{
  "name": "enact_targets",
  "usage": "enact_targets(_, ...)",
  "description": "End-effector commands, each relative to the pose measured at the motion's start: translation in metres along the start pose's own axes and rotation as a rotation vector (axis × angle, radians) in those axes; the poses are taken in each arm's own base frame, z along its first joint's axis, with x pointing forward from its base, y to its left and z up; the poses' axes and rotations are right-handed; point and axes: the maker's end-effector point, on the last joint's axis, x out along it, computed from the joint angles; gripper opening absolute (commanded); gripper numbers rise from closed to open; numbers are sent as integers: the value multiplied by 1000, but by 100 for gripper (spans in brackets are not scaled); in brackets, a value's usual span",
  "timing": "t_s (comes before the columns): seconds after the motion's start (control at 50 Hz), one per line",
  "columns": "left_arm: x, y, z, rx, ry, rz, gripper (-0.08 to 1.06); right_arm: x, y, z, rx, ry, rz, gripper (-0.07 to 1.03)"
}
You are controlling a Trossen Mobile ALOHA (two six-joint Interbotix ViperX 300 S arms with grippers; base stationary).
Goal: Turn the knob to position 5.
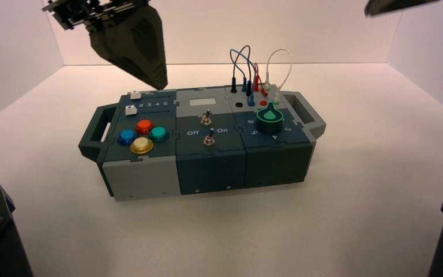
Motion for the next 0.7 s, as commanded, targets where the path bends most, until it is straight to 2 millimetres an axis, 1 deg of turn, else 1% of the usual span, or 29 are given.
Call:
enact_targets(0.02, -4, -7, 11, 13, -23, -12, -3, -3, 6, 6, 8, 31, 18, -3)
enact_targets(0.16, 1, -7, 8, 23, -1, -6, -3, 4, 18, -2, -18, 116, 50, -3)
enact_targets(0.42, 0, -5, 5, 31, -5, -1, -3, 20, 37, -12, -126, 207, 89, -3)
enact_targets(0.5, 0, -5, 4, 31, -2, 0, -3, 26, 37, -14, -168, 231, 79, -3)
enact_targets(0.7, 0, -4, 3, 36, 2, 4, -3, 34, 26, -14, -287, 290, 27, -3)
